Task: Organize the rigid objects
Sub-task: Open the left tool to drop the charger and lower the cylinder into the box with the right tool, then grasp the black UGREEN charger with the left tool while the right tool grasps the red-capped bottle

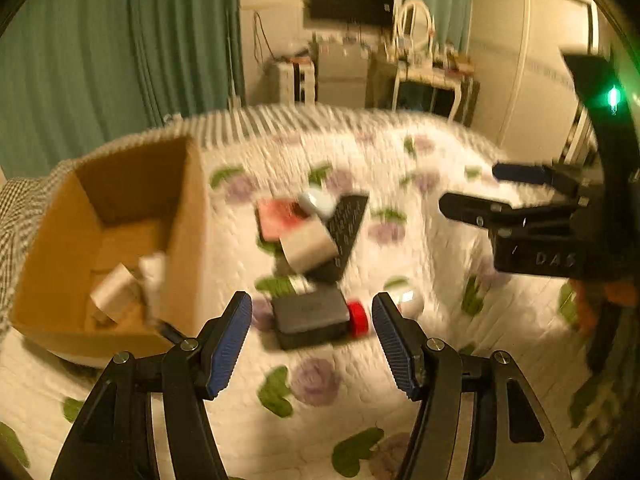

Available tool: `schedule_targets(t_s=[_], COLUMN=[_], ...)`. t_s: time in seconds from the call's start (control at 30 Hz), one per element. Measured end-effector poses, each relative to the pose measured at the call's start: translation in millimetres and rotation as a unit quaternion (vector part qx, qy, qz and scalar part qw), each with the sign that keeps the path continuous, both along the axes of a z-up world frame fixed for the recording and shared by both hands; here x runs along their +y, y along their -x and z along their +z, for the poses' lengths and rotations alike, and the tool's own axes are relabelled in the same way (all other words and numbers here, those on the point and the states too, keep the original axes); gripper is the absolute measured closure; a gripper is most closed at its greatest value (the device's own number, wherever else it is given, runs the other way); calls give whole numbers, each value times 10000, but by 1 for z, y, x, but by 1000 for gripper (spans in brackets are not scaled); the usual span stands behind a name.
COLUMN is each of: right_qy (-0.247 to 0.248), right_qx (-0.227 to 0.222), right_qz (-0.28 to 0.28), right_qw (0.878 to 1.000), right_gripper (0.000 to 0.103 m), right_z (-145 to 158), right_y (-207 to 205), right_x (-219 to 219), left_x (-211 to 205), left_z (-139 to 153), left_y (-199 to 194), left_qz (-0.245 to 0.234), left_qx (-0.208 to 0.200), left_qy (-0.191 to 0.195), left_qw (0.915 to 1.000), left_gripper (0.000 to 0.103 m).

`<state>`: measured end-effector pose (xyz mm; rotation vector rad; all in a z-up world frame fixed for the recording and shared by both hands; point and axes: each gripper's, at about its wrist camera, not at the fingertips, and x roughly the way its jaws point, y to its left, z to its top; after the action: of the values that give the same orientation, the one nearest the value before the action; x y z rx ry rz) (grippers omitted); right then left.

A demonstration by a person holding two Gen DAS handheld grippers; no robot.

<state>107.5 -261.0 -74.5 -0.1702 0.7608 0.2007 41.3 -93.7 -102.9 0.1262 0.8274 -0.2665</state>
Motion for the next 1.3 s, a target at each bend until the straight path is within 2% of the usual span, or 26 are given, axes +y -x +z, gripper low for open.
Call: schedule_targets(t_s=[0.23,0.37,0.5,0.6,0.63,0.87,1.1,1.17,1.23,1.3], right_qy=[68,368,755,1109,1192,1091,1273,1177,1136,1086], right_qx=[704,1284,1597,1830,1927,2064,1985,2005,1980,1778], right_qz=[732,1232,1808,2085,2138,2013,2017,1974,1923,1842], right_qw=[9948,9834,9675,9543,9503,9513,9506,9524,9544,9605], right_gripper=[14,16,25,36,36,36,35,38,52,58], right_z=[-36,-68,-90,-109,-116,-129,-136,-132,-129,-118], right_y=[-13,-20,-19,-20,-21,-32,-32,-35,-41,-37], right_x=[9,28,52,66,70,68,76,77,76,69], left_x=[1,9,15,19,20,16,9,8,6,3], left_z=[-50,-62,-68,-71,-71,-73,-76,-75,-73,-72], left_y=[-9,-9,-11,-12,-12,-9,-6,-6,-6,-7], left_qz=[592,903,1093,1133,1139,1029,1014,990,919,817], left_qx=[420,447,545,568,576,689,746,743,744,743], left_qy=[-319,-416,-397,-401,-393,-369,-448,-452,-448,-416], left_qw=[9969,9940,9917,9911,9910,9916,9910,9913,9920,9930], left_gripper=[38,38,38,38,38,38,38,38,38,38])
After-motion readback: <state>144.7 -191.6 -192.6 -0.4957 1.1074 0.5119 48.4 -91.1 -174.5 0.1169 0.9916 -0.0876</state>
